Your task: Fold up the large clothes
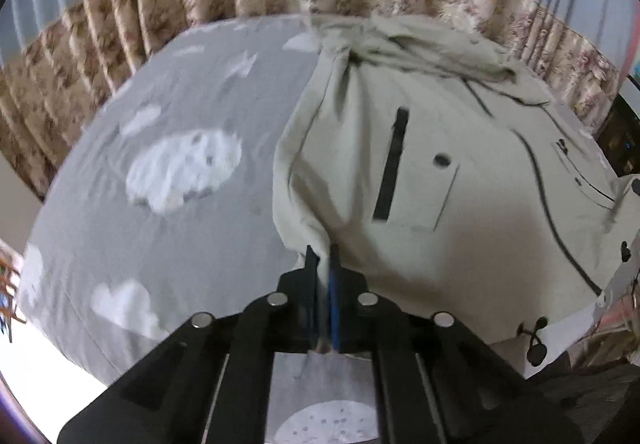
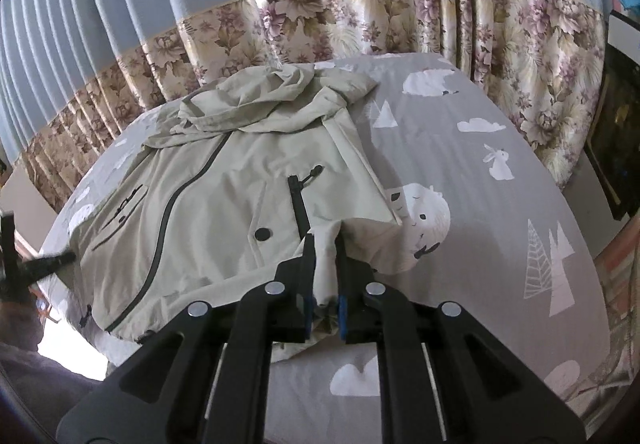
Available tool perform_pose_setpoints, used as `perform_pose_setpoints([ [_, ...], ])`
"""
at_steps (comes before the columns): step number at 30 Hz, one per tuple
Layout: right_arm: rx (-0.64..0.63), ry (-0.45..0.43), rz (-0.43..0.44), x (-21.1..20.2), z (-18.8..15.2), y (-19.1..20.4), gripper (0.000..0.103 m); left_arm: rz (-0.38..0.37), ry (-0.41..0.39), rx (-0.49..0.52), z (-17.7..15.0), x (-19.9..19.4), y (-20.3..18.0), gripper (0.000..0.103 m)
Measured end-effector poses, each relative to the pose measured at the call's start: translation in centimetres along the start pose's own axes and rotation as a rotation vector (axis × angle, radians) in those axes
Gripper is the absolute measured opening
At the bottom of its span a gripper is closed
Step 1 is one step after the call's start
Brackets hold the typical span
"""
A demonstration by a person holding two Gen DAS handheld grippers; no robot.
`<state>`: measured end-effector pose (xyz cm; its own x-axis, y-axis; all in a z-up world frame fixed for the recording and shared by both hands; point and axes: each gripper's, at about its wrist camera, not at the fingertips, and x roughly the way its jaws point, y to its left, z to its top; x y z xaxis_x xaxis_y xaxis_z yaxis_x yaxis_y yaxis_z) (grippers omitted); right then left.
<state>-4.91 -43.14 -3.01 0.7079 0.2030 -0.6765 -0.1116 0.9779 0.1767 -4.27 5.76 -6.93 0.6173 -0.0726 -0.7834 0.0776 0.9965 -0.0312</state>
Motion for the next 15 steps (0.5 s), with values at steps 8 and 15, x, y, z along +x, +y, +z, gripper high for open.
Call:
perform_pose_setpoints([
  [8, -0.039, -0.076, -0.007, -0.9, 2.6, 0.1, 0.009, 0.023, -0.144, 0.077, 6.1, -2.9, 0.0, 0.004],
  [15, -0.070, -0.131, -0.009, 0.8, 7.3, -0.6, 0.008, 0.031, -0.256, 0.161, 13.2, -2.3, -0.4, 0.004],
])
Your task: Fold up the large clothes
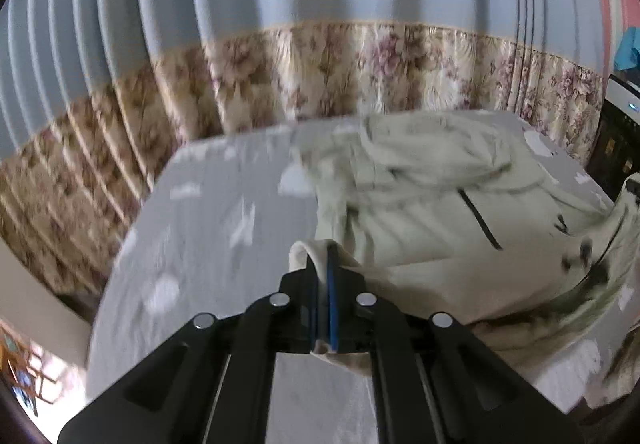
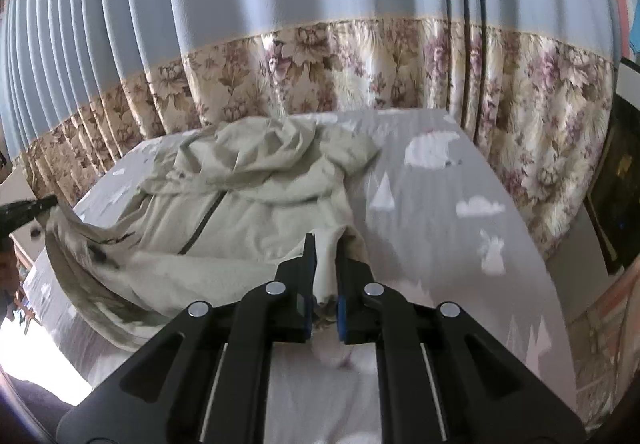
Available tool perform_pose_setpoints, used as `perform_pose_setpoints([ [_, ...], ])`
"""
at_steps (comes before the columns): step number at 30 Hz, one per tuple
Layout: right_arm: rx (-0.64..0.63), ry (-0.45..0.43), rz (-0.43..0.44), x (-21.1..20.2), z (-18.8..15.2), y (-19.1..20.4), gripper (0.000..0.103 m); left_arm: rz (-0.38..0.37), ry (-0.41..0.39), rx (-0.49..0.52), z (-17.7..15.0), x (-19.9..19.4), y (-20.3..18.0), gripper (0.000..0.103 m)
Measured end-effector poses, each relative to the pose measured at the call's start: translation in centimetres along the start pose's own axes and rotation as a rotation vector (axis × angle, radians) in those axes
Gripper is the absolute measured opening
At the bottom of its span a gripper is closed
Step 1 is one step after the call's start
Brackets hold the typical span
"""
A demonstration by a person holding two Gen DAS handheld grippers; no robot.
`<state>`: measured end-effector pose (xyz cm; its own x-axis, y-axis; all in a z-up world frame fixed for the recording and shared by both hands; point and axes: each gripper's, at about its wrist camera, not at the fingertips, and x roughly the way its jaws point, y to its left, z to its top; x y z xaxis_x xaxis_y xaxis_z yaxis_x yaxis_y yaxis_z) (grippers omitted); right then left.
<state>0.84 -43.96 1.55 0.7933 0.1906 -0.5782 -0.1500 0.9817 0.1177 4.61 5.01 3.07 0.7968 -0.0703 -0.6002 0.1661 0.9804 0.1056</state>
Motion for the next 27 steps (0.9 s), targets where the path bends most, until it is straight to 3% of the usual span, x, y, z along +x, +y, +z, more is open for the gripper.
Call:
perform_pose_setpoints([
  [9, -0.043, -0.097, 0.001, 7.2, 10.0, -2.1, 0.008, 0.000, -0.047, 0.015, 9.6, 8.2, 1.0, 0.004],
  [14, -0.016, -0.041, -0.010, 14.7, 15.9, -3.5, 0.009, 0.041, -0.016, 0.014, 14.7, 15.0, 2.0, 0.004],
  [19, -0.004, 0.030, -0.070, 22.3, 18.8, -3.4, 0.010, 0.081, 0.063, 0.025, 16.4, 21.6, 2.4, 0.005],
  [21, 0.007, 0.097, -0.088, 25.7, 19.2, -3.6, 0.017, 0.072, 0.136, 0.012, 16.2, 24.8, 2.7, 0.007],
  [22, 0.023, 0.131, -0.090, 27.0, 19.1, -3.8, 0.024, 0.066, 0.168, 0.004, 16.0, 26.0, 3.0, 0.008],
  [25, 0.081, 0.162, -0.133, 29.3, 19.0, -4.2, 0.078, 0.055, 0.224, -0.062, 15.6, 27.6, 4.1, 0.009],
  [26, 0.086, 0.127, -0.150, 28.8, 19.1, -4.2, 0.080, 0.040, 0.214, -0.092, 15.6, 27.1, 4.4, 0.011],
  [27, 0.088, 0.101, -0.150, 28.3, 19.2, -4.1, 0.080, 0.033, 0.200, -0.100, 15.8, 26.5, 4.6, 0.020],
])
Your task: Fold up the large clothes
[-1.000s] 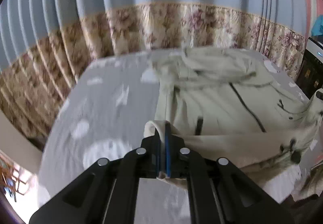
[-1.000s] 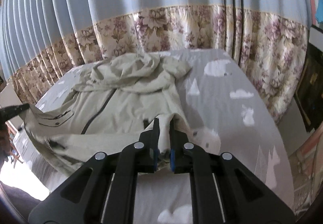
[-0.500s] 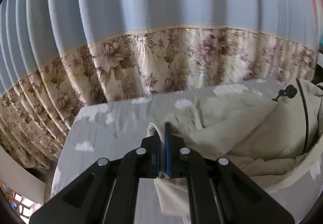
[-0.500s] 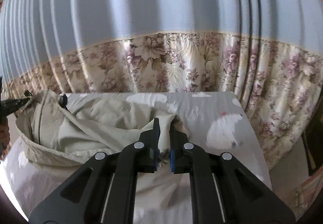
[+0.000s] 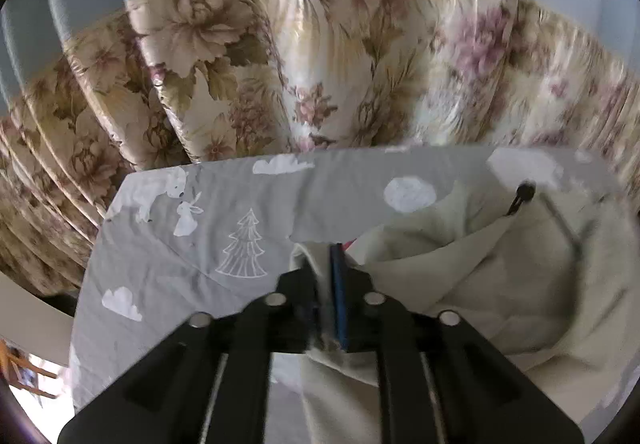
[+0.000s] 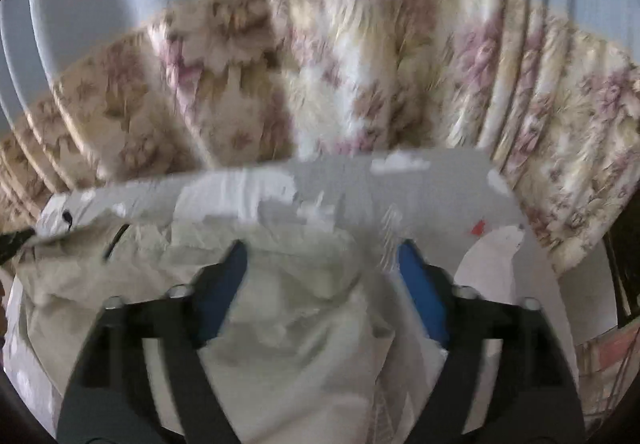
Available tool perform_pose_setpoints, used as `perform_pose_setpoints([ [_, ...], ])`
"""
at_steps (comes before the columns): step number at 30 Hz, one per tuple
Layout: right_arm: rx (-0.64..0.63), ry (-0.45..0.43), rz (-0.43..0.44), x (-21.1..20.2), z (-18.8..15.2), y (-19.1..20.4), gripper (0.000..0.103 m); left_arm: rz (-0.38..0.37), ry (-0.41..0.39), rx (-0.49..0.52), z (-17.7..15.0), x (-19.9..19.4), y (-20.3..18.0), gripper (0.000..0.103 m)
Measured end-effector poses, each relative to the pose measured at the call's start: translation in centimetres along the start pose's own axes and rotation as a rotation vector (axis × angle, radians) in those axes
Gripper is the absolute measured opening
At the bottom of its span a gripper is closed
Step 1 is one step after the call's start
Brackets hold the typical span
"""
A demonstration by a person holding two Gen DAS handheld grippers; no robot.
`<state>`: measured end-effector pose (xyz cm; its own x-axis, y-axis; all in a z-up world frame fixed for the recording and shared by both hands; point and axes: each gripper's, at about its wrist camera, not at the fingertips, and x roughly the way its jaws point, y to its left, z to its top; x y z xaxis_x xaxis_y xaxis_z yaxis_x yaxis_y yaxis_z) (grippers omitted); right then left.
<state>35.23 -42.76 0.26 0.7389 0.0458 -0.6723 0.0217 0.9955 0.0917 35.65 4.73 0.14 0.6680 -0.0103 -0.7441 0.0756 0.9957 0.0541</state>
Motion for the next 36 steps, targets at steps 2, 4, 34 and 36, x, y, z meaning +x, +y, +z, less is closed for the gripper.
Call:
perform_pose_setpoints([
  [2, 0.006, -0.026, 0.038, -1.5, 0.3, -0.3, 0.080, 0.036, -0.049, 0.024, 0.0, -1.8, 0.0, 0.065],
  [4, -0.015, -0.048, 0.063, -3.0, 0.5, -0.2, 0.080, 0.111, -0.171, 0.011, 0.2, -4.6, 0.7, 0.092],
  [34, -0.170, 0.132, 0.169, 4.9, -1.7, 6.9, 0.002, -0.093, 0.031, 0.055, -1.8, 3.6, -6.9, 0.007],
  [36, -0.165, 0.099, 0.176, 4.1, -0.8, 6.6, 0.001, -0.087, -0.007, 0.048, -0.9, 2.9, -6.7, 0.007],
])
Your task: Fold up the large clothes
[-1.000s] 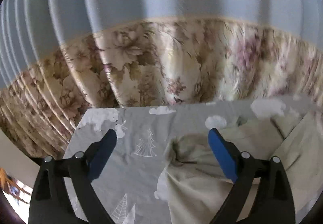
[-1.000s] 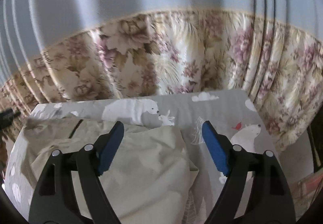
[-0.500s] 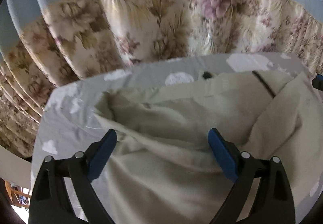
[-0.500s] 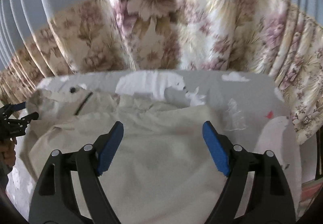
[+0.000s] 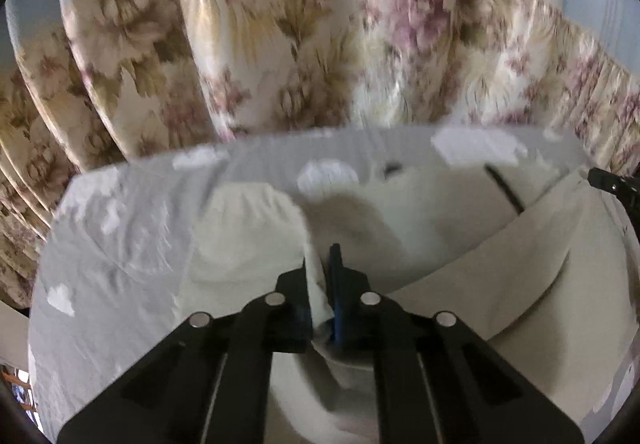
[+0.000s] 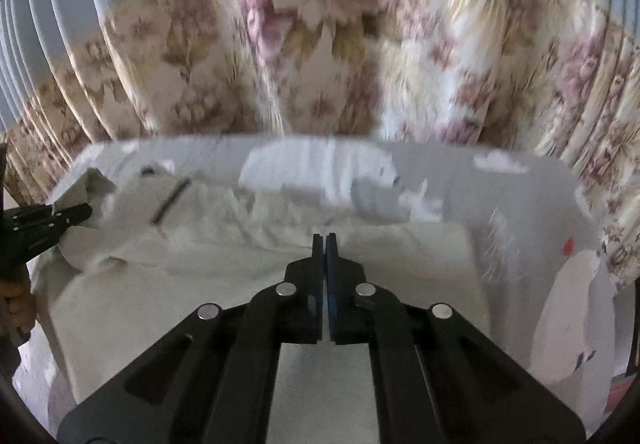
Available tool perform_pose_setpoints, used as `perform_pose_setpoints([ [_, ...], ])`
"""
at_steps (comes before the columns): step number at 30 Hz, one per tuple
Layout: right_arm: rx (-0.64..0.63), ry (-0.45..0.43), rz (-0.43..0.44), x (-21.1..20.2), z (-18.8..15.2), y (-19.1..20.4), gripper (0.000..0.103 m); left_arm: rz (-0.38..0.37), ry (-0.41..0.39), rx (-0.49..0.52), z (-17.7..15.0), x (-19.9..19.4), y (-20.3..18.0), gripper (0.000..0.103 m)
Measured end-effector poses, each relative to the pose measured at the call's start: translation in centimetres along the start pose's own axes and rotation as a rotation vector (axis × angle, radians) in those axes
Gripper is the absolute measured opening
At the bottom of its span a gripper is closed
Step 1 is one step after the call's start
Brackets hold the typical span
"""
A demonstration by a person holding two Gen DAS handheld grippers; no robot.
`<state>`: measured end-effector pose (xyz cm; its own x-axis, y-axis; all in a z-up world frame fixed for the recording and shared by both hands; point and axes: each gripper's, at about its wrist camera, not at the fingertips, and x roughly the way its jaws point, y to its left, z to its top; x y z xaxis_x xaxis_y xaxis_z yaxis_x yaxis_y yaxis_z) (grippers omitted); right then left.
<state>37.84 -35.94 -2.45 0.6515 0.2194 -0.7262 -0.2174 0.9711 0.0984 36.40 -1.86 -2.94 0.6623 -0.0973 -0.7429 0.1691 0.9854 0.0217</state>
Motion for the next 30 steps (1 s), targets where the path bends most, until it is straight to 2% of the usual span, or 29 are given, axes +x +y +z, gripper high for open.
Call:
perform_pose_setpoints([
  [3, -0.016, -0.052, -0.006, -1.3, 1.1, -0.1, 0.001, -0.013, -0.035, -0.030, 1.7, -0.7, 0.5, 0.006],
  [8, -0.023, -0.092, -0.031, -1.3, 2.4, 0.2, 0.001, 0.026, -0.080, -0.074, 3.9, -0.4, 0.8, 0.006],
  [12, -0.019, -0.055, -0.066, 1.0, 2.1, -0.1, 0.002, 0.072, -0.035, -0.059, 4.5, 3.0, 0.5, 0.008],
  [14, -0.010, -0.013, -0.144, 2.8, 1.4, -0.6, 0.003, 0.091, 0.002, -0.025, 3.9, 4.8, 0.3, 0.010],
  [15, 0.004, 0.003, -0.157, 3.4, 1.0, -1.1, 0.006, 0.105, 0.009, -0.018, 3.5, 5.4, 0.4, 0.019],
  [16, 0.018, 0.019, -0.161, 3.8, 0.5, -1.5, 0.016, 0.126, 0.006, -0.016, 3.0, 5.5, 0.5, 0.060],
  [17, 0.040, 0.031, -0.171, 4.2, 0.0, -2.2, 0.030, 0.165, -0.015, -0.013, 2.4, 5.5, 0.8, 0.073],
  [18, 0.045, 0.028, -0.184, 4.2, -0.5, -2.6, 0.035, 0.192, -0.051, -0.020, 1.7, 5.1, 1.4, 0.082],
  [20, 0.057, 0.025, -0.187, 4.1, -1.1, -3.5, 0.046, 0.179, -0.050, -0.059, 0.7, 5.0, 3.1, 0.085],
  [22, 0.071, 0.028, -0.203, 3.7, -1.6, -4.5, 0.048, 0.171, -0.055, -0.116, -0.3, 4.5, 4.9, 0.091],
  [25, 0.073, -0.010, -0.220, 1.5, -2.0, -4.8, 0.049, 0.181, -0.090, -0.107, -1.3, 2.5, 5.4, 0.092],
  [28, 0.050, -0.072, -0.173, -1.8, -2.2, -3.2, 0.057, 0.172, -0.158, -0.090, -2.0, -1.2, 4.7, 0.092],
  [30, 0.023, -0.090, -0.111, -3.5, -2.6, -1.1, 0.063, 0.163, -0.182, -0.088, -2.1, -3.3, 4.2, 0.092],
])
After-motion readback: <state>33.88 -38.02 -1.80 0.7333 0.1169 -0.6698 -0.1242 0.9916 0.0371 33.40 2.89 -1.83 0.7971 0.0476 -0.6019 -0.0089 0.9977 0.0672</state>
